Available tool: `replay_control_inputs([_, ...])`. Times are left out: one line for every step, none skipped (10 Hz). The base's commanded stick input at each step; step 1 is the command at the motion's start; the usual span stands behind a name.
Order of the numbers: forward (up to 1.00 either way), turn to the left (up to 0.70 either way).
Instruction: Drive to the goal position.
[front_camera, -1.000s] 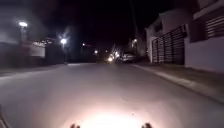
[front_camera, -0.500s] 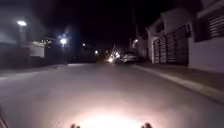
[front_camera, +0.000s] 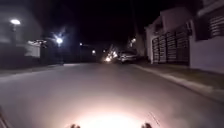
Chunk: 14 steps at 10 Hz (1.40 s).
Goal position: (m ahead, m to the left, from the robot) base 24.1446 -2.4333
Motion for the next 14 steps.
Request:
replay_control_inputs([0.6,0.0])
replay_control_inputs([0.6,0.0])
replay_control_inputs([0.6,0.0])
replay_control_inputs([0.6,0.0])
replay_control_inputs([0.6,0.0])
replay_control_inputs([0.6,0.0])
replay_control_inputs([0.6,0.0])
replay_control_inputs([0.6,0.0])
replay_control_inputs([0.6,0.0])
replay_control_inputs([0.6,0.0])
replay_control_inputs([0.6,0.0])
replay_control_inputs([0.6,0.0])
replay_control_inputs([0.6,0.0])
replay_control_inputs([0.6,0.0])
